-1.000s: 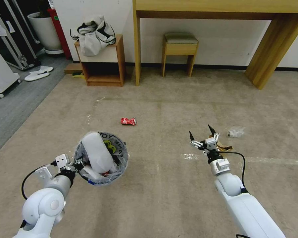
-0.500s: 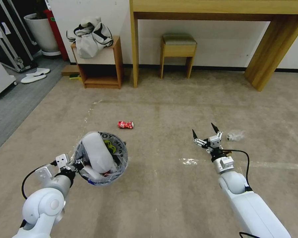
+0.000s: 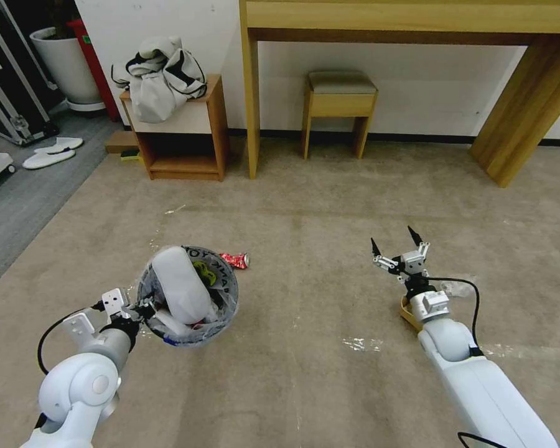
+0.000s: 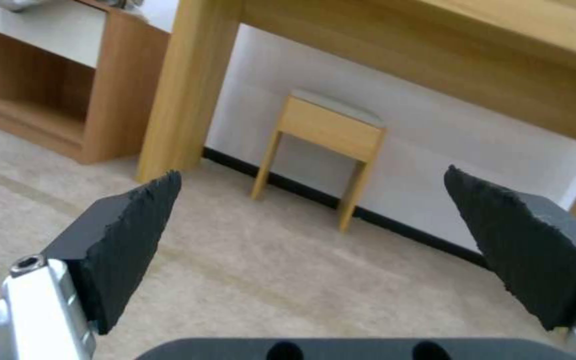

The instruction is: Pick up the trash bin and place the garbage on the floor into it.

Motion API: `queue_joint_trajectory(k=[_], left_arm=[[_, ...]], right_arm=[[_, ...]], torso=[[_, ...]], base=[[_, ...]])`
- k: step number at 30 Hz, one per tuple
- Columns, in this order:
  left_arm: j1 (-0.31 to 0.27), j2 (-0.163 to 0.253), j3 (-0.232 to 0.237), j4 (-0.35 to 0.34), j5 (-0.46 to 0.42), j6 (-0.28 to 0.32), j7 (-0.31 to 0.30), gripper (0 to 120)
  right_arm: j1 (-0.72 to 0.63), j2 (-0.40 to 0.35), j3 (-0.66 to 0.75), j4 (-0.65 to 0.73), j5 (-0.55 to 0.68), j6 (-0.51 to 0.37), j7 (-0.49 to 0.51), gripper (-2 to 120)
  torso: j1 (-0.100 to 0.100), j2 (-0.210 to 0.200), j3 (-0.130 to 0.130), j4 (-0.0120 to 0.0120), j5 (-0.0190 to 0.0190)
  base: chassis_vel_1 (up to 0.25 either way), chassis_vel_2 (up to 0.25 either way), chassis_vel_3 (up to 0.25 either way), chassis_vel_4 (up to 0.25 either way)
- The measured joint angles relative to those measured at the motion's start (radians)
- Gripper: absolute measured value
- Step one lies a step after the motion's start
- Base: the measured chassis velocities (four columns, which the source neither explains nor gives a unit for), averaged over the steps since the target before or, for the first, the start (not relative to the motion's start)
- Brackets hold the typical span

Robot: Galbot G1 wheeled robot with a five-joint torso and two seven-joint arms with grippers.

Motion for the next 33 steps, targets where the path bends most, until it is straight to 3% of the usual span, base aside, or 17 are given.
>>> queue_joint_trajectory(k=[9,16,21,23,26,27,28,30,33], left_arm=[[-0.004,-0.006,0.002,0.008,0.002,0.0,0.005,0],[-0.01,-0.005,0.001,0.017,0.003,0.0,0.011,0],[-0.013,-0.004,0.001,0.018,0.002,0.0,0.011,0],[-0.019,-0.003,0.002,0.022,0.001,0.0,0.012,0],[-0.024,-0.005,0.003,0.024,0.001,0.0,0.012,0],[-0.027,-0.005,0.003,0.024,0.001,0.0,0.014,0],[-0.027,-0.005,0.003,0.024,0.001,0.0,0.014,0],[-0.03,-0.005,0.003,0.026,0.0,0.0,0.017,0],[-0.031,-0.005,0.003,0.027,0.0,0.0,0.019,0]], right_arm=[[0.018,-0.064,0.031,-0.037,-0.019,-0.03,-0.037,100],[0.032,-0.164,0.019,-0.056,0.008,-0.165,-0.132,100],[0.043,-0.201,0.008,-0.062,0.025,-0.214,-0.181,100],[0.072,-0.282,-0.023,-0.065,0.06,-0.314,-0.25,100],[0.092,-0.348,-0.051,-0.061,0.084,-0.393,-0.305,100],[0.113,-0.412,-0.068,-0.052,0.088,-0.466,-0.406,100],[0.113,-0.412,-0.068,-0.052,0.088,-0.466,-0.406,100],[0.143,-0.489,-0.093,-0.047,0.081,-0.535,-0.599,100],[0.159,-0.51,-0.105,-0.053,0.067,-0.548,-0.671,100]], torso=[[0.0,0.0,0.0,-0.0002,0.0001],[0.0,0.0,0.0,-0.0001,0.0001],[0.0,0.0,0.0,-0.0001,0.0004],[0.0,0.0,0.0,0.0003,0.0003],[0.0,0.0,0.0,-0.0001,0.0002],[0.0,0.0,0.0,-0.0002,0.0002],[0.0,0.0,0.0,-0.0002,0.0002],[0.0,0.0,0.0,-0.0001,-0.0001],[0.0,0.0,0.0,-0.0001,-0.0001]], base=[[0.017,-0.03,-0.018,0.021],[0.0,0.0,0.0,0.0],[0.0,0.0,0.0,0.0],[0.0,0.0,0.0,0.0],[0.0,0.0,0.0,0.0],[0.0,0.0,0.0,0.0],[0.0,0.0,0.0,0.0],[0.0,0.0,0.0,0.0],[0.0,0.0,0.0,0.0]])
